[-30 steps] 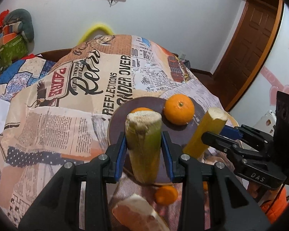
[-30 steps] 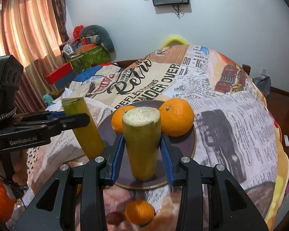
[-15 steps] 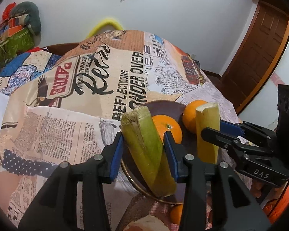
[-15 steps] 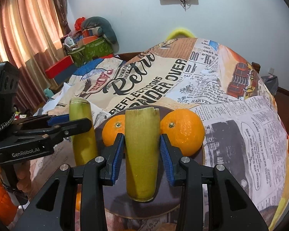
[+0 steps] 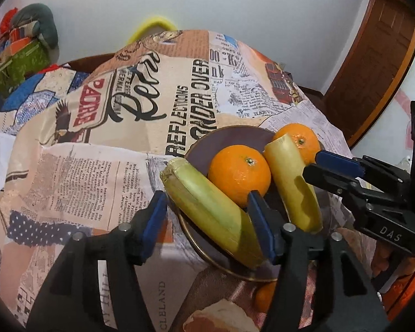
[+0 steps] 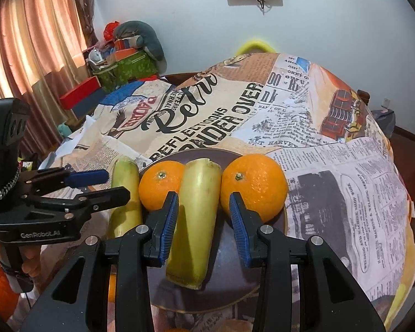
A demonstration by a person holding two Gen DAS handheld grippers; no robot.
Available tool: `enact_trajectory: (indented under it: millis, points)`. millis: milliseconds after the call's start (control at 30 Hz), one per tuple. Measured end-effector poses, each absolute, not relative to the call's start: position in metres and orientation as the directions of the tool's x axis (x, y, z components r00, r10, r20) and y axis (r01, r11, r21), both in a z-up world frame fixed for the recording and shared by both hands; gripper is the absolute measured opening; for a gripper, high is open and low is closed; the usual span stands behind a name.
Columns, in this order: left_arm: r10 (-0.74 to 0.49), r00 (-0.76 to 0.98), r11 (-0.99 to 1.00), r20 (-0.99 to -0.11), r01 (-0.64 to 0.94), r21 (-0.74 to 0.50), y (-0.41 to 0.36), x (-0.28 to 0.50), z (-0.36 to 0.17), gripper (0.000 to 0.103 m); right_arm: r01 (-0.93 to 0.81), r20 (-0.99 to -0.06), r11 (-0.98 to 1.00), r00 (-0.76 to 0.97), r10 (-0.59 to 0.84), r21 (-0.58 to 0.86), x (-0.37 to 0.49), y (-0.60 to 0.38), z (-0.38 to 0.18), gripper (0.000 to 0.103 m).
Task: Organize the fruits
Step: 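Lay both cylinders on the plate beside the oranges and open both grippers, then grasp a pomelo segment with the right gripper while the left grasps a dark grape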
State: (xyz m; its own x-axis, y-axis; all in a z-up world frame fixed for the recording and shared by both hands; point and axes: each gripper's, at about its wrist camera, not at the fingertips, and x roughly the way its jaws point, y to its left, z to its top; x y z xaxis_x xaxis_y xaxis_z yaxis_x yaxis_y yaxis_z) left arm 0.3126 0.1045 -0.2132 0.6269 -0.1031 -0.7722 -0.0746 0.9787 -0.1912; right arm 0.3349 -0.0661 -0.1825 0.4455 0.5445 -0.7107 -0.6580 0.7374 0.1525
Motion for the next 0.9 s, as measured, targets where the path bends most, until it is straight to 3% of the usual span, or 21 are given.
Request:
enact_trajectory:
  millis: [567, 900]
  points:
    - [-0.067, 0.705, 0.986, -0.706, -0.063, -0.157, 0.094, 0.247, -0.149, 0.063, -0.629, -0.653, 0.767, 0.528, 0.543, 0.129, 0.276, -0.104, -0.138, 0.035]
    - [-0.053, 0.678, 0.987, -0.733, -0.074, -0.140, 0.092, 0.202, -0.157, 0.063, -0.606, -0.645, 0.788, 0.559, 0.520, 0.110, 0.234, -0.127, -0.135, 0.039]
